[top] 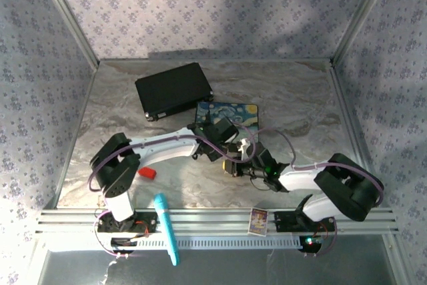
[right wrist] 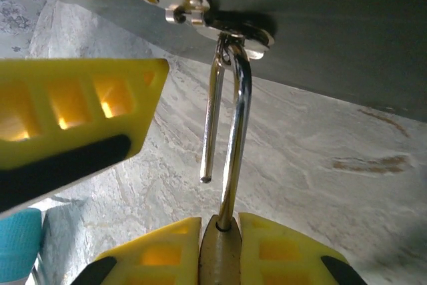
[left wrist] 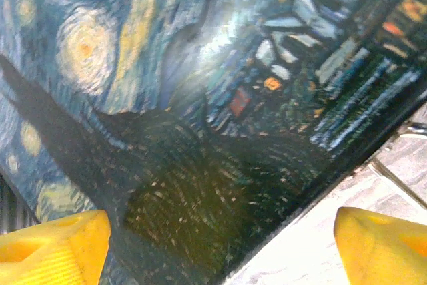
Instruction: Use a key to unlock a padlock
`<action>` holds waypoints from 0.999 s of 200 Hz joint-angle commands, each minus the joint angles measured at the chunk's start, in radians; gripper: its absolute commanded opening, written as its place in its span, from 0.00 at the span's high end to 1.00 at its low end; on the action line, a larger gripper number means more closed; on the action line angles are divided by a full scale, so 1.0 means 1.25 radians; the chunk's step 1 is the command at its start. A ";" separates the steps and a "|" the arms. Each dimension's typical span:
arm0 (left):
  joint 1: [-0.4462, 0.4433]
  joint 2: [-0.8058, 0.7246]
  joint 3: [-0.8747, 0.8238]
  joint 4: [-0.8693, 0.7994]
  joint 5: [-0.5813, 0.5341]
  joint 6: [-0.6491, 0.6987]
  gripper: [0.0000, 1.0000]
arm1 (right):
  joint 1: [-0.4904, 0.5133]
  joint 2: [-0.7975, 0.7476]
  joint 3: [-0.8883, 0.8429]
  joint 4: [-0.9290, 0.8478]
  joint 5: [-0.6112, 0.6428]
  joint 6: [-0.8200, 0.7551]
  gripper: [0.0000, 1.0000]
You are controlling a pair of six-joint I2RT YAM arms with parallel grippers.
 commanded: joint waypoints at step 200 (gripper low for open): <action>-0.090 0.128 -0.039 -0.028 -0.015 0.000 0.60 | -0.042 -0.040 -0.067 0.132 0.175 0.215 1.00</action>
